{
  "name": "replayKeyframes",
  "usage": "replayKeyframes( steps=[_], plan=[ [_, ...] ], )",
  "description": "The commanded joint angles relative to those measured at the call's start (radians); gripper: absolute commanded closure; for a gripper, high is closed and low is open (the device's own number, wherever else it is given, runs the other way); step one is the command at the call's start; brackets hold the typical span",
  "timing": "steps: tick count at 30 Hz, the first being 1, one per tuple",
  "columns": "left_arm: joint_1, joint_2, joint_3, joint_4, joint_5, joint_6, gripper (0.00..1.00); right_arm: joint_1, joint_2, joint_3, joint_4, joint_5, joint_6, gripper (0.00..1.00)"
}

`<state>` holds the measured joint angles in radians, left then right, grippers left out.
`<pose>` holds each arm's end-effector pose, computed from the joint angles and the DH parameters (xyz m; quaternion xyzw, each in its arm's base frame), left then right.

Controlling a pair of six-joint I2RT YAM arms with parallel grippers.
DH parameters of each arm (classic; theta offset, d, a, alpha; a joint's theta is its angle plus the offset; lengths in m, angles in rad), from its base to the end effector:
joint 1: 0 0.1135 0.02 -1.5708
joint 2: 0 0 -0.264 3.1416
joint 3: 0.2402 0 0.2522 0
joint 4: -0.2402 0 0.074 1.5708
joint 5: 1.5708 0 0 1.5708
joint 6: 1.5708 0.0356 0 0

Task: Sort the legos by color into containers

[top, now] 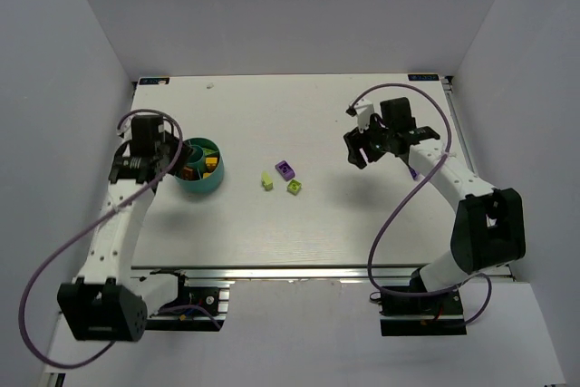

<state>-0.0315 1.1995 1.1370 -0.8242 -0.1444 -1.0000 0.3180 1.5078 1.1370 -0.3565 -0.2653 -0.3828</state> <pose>0.2415 -0.0025 0.3194 -0.4588 0.8203 -0.1059 0.3245 0.3147 0.1134 0.2721 -0.3613 0.8308 0.1075 0.4095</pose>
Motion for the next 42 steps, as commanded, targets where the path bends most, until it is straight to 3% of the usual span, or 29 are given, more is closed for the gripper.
replayKeyframes(
  steps=[1, 2, 4, 6, 10, 11, 16, 20, 27, 31, 42],
  plan=[
    [0.004, -0.183, -0.147, 0.314, 0.280, 0.181, 0.53, -0.004, 0.020, 0.024, -0.110, -0.064, 0.035, 0.28],
    [0.004, -0.210, -0.220, 0.424, 0.331, 0.185, 0.42, 0.004, 0.017, 0.001, -0.113, -0.127, 0.007, 0.15],
    [0.005, -0.257, -0.285, 0.532, 0.496, 0.157, 0.10, 0.057, 0.005, -0.028, -0.096, -0.147, -0.043, 0.11],
    [0.004, -0.279, -0.351, 0.614, 0.552, 0.135, 0.02, 0.098, -0.012, -0.084, -0.014, -0.149, -0.102, 0.11],
    [0.004, -0.337, -0.402, 0.645, 0.579, 0.126, 0.02, 0.238, 0.005, -0.114, 0.130, -0.094, -0.094, 0.11],
    [0.004, -0.356, -0.405, 0.637, 0.572, 0.127, 0.02, 0.269, 0.018, -0.108, 0.154, -0.019, -0.079, 0.10],
    [0.004, -0.403, -0.424, 0.600, 0.554, 0.127, 0.02, 0.401, 0.193, -0.001, 0.188, 0.136, 0.046, 0.11],
    [0.002, -0.449, -0.437, 0.551, 0.529, 0.124, 0.02, 0.431, 0.316, 0.091, 0.165, 0.214, 0.096, 0.12],
    [0.004, -0.532, -0.483, 0.525, 0.508, 0.112, 0.02, 0.444, 0.394, 0.167, 0.137, 0.201, 0.117, 0.21],
    [0.002, -0.526, -0.488, 0.527, 0.506, 0.110, 0.02, 0.455, 0.419, 0.193, 0.122, 0.175, 0.117, 0.36],
    [0.002, -0.528, -0.459, 0.504, 0.482, 0.135, 0.02, 0.464, 0.420, 0.165, 0.111, 0.141, 0.093, 0.53]
  ],
)
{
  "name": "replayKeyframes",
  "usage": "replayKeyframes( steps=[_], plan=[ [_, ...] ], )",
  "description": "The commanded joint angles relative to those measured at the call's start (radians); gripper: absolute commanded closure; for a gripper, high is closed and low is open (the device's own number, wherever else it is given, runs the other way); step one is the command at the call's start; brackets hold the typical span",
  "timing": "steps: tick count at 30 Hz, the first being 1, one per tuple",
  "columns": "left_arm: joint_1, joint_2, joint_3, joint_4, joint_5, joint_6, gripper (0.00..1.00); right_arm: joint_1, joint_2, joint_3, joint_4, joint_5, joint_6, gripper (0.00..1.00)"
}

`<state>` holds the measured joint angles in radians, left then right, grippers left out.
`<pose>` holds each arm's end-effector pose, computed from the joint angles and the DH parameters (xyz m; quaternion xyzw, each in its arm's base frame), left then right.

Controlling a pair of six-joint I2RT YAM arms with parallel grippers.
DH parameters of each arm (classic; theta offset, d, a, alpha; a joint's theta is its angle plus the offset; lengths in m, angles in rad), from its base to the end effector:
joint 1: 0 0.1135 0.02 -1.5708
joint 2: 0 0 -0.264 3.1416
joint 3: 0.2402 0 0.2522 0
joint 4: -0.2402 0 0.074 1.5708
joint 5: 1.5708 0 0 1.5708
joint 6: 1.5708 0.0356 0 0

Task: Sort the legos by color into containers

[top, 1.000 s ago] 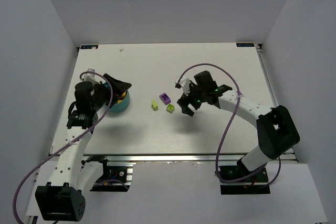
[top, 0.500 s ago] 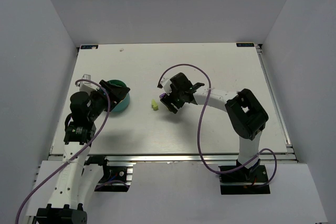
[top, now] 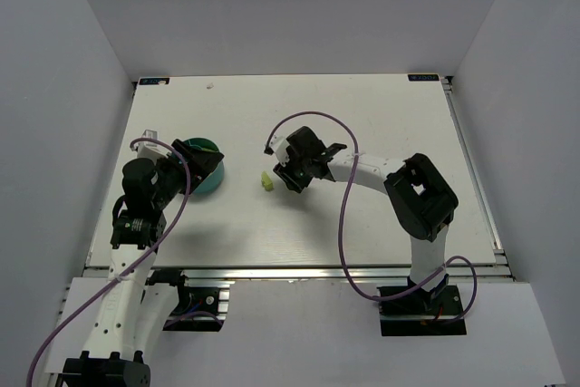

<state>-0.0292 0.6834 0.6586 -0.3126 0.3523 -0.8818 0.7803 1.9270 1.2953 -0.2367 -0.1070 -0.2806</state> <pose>0.1626 -0.0170 0.2985 -0.2398 0.7732 -0.3789 0.4485 0.2929 0.2953 0.1812 -0.4902 0.7995 0.1336 0.3205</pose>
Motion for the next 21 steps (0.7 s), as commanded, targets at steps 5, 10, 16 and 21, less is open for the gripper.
replayKeyframes(
  steps=[5, 10, 16, 21],
  plan=[
    [0.000, -0.016, 0.019, -0.006, -0.019, 0.018, 0.02, 0.002, 0.001, 0.013, -0.022, -0.025, -0.037, 0.75],
    [0.002, -0.025, 0.019, -0.010, -0.022, 0.026, 0.02, 0.005, -0.003, 0.013, -0.027, -0.019, -0.063, 0.79],
    [0.000, -0.028, 0.015, -0.013, -0.024, 0.026, 0.02, 0.010, 0.020, 0.022, -0.035, -0.010, -0.060, 0.55],
    [0.000, -0.030, 0.026, -0.023, -0.029, 0.032, 0.02, 0.010, 0.043, 0.036, -0.044, -0.003, -0.055, 0.50]
  ],
)
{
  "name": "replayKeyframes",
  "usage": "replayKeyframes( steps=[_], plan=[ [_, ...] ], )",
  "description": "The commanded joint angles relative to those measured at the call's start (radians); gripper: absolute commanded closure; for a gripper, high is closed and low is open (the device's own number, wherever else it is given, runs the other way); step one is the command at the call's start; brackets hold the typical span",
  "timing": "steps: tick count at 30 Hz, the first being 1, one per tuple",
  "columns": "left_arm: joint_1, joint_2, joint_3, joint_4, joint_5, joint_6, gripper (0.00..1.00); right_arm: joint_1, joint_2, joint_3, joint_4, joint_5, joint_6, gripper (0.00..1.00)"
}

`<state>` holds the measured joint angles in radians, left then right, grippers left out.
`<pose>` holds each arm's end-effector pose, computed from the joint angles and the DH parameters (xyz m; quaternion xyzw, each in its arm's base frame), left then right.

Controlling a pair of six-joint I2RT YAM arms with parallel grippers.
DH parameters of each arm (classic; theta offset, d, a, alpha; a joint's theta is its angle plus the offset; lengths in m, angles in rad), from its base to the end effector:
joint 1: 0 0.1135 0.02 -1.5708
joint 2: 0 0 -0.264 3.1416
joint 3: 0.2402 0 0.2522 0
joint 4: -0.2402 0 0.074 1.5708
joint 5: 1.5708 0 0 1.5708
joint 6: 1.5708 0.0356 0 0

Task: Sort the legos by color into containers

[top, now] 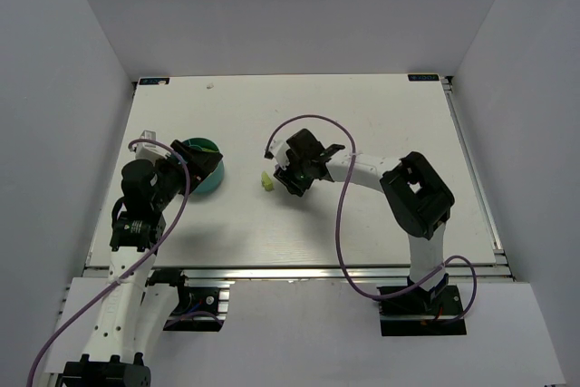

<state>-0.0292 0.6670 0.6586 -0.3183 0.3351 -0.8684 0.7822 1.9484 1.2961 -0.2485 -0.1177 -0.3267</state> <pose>0.1596 -0.0164 0.3002 -0.2377 0.7714 -0.3714 0.4588 0.2924 0.2964 0.1722 -0.5128 0.7914 0.1282 0.3072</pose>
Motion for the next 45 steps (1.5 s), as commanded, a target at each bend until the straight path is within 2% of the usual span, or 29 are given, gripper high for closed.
replayKeyframes(
  steps=[1, 3, 5, 6, 7, 8, 9, 11, 12, 18, 24, 25, 33, 36, 45],
  plan=[
    [0.000, -0.014, 0.027, -0.021, -0.011, 0.020, 0.02, 0.008, 0.026, 0.037, -0.034, 0.007, -0.011, 0.49],
    [0.000, -0.014, 0.027, -0.024, -0.013, 0.020, 0.02, 0.008, 0.027, 0.038, -0.035, 0.009, -0.012, 0.48],
    [0.000, -0.015, 0.027, -0.022, -0.013, 0.019, 0.02, 0.008, 0.023, 0.039, -0.032, 0.003, -0.015, 0.56],
    [0.000, -0.015, 0.029, -0.022, -0.013, 0.017, 0.02, 0.008, 0.020, 0.037, -0.031, -0.002, -0.018, 0.60],
    [0.000, -0.015, 0.029, -0.022, -0.011, 0.019, 0.02, 0.008, 0.009, 0.035, -0.026, -0.013, -0.023, 0.71],
    [0.000, -0.015, 0.029, -0.021, -0.011, 0.017, 0.02, 0.008, 0.001, 0.037, -0.026, -0.020, -0.025, 0.77],
    [0.000, -0.017, 0.029, -0.025, -0.011, 0.019, 0.02, 0.008, -0.006, 0.043, -0.026, -0.034, -0.028, 0.89],
    [0.002, -0.017, 0.036, -0.034, -0.011, 0.023, 0.02, 0.008, -0.038, 0.068, -0.034, -0.095, -0.026, 0.99],
    [0.000, -0.017, 0.039, -0.044, -0.014, 0.032, 0.02, 0.008, -0.048, 0.081, -0.035, -0.124, -0.022, 1.00],
    [0.002, -0.037, 0.091, -0.100, -0.059, 0.071, 0.02, 0.009, -0.063, 0.262, 0.061, -0.304, 0.118, 1.00],
    [0.000, -0.073, 0.127, -0.113, -0.094, 0.075, 0.02, 0.028, 0.147, 0.587, 0.094, -0.364, 0.377, 1.00],
    [0.002, -0.093, 0.130, -0.117, -0.105, 0.072, 0.02, 0.034, 0.190, 0.629, 0.156, -0.375, 0.455, 1.00],
    [0.000, -0.147, 0.127, -0.162, -0.128, 0.069, 0.02, 0.045, 0.323, 0.741, 0.354, -0.399, 0.601, 0.95],
    [0.000, -0.171, 0.125, -0.198, -0.145, 0.071, 0.02, 0.048, 0.380, 0.801, 0.391, -0.361, 0.627, 0.93],
    [0.000, -0.213, 0.124, -0.252, -0.168, 0.066, 0.02, 0.068, 0.465, 0.838, 0.454, -0.303, 0.672, 0.86]
  ],
)
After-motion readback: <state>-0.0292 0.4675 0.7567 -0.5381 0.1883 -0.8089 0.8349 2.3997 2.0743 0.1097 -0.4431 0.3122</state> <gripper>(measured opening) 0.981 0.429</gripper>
